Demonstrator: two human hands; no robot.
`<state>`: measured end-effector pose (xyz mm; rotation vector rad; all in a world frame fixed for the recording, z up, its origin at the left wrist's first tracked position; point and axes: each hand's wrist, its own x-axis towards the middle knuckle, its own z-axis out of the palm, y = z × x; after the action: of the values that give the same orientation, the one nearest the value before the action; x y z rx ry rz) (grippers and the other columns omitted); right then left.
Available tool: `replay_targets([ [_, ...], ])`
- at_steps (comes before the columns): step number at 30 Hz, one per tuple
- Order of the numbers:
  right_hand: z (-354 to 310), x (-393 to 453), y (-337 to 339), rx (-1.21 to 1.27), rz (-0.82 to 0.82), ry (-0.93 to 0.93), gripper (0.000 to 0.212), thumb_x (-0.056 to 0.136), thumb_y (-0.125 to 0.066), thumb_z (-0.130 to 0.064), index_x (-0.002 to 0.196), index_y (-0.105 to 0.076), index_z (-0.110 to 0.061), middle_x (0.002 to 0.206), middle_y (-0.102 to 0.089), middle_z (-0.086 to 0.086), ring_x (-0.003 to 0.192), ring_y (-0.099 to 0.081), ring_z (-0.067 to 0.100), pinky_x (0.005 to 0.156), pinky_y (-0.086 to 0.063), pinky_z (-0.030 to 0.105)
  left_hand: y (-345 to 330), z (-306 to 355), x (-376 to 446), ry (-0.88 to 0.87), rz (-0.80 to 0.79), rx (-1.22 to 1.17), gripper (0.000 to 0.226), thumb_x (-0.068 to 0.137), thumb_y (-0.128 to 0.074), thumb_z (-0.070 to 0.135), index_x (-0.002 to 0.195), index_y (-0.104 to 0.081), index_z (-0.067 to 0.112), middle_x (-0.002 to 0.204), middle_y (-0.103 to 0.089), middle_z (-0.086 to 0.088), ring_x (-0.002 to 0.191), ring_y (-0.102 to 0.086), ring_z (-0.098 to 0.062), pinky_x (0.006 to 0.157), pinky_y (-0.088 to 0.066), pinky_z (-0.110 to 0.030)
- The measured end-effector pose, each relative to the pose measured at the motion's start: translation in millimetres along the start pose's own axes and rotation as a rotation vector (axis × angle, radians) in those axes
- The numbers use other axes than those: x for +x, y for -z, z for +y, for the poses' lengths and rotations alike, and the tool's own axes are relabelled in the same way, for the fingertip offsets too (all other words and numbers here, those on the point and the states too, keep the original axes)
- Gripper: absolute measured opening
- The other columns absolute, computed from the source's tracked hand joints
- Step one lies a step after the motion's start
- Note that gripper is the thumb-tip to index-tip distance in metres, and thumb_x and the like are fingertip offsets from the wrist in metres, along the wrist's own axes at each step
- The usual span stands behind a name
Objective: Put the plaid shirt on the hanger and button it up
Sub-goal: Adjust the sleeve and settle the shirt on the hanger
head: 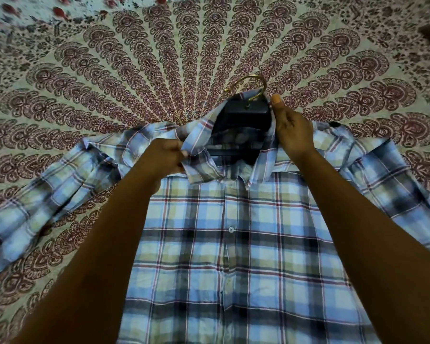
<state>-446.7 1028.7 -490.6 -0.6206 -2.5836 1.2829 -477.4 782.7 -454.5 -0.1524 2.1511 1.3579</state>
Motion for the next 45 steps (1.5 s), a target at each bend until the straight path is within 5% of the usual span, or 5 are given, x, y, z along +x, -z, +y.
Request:
replay_targets([
  [5,-3,0,0,-0.054,-0.018,-0.044,0.054,0.096,-0.028,-0.053,0.052,-0.032,-0.022,0.055,-0.036,-0.002,0.073,-0.042,0.023,0.073,-0.03,0.032,-3,-18,-5,0.05,-0.132,-0.745,0.027,0.097,-0.037,0.007,0.082,-0.054,0.021,0.065,-0.065,0.01,0.07,-0.055,-0.015,0.071,-0.05,-0.033],
  [12,-5,1,1,-0.059,-0.03,-0.059,0.054,0.096,-0.027,-0.053,0.054,-0.033,-0.021,0.06,-0.042,0.005,0.074,-0.043,0.025,0.075,-0.033,0.035,-31,-23,-11,0.047,0.048,-0.012,0.024,0.093,-0.045,0.001,0.111,-0.06,0.007,0.098,-0.059,-0.005,0.093,-0.049,-0.019,0.067,-0.037,-0.026],
  [18,-9,0,2,-0.076,-0.031,-0.087,0.055,0.097,-0.026,-0.052,0.053,-0.03,-0.02,0.056,-0.036,0.0,0.073,-0.039,0.025,0.078,-0.027,0.034,-19,-27,-12,-0.035,-0.168,-1.05,0.019,0.078,-0.054,0.016,0.091,-0.068,0.012,0.086,-0.075,-0.002,0.086,-0.07,-0.02,0.075,-0.059,-0.037],
  [27,-6,5,2,-0.076,-0.038,-0.098,0.053,0.098,-0.025,-0.05,0.055,-0.032,-0.02,0.057,-0.037,-0.003,0.074,-0.041,0.025,0.073,-0.03,0.033,-44,-34,-4,-0.092,0.479,-0.501,0.027,0.09,-0.047,0.0,0.075,-0.056,0.02,0.078,-0.061,-0.002,0.068,-0.055,-0.01,0.066,-0.046,-0.022],
  [45,41,-30,6,-0.281,0.02,0.355,0.053,0.087,-0.043,-0.022,0.137,-0.037,-0.006,0.128,-0.051,0.018,0.117,-0.044,0.035,0.099,-0.027,0.039,-16,-16,16,-0.741,0.313,0.545,0.033,0.085,-0.052,0.02,0.113,-0.065,0.009,0.124,-0.052,-0.014,0.102,-0.058,-0.022,0.082,-0.047,-0.027],
])
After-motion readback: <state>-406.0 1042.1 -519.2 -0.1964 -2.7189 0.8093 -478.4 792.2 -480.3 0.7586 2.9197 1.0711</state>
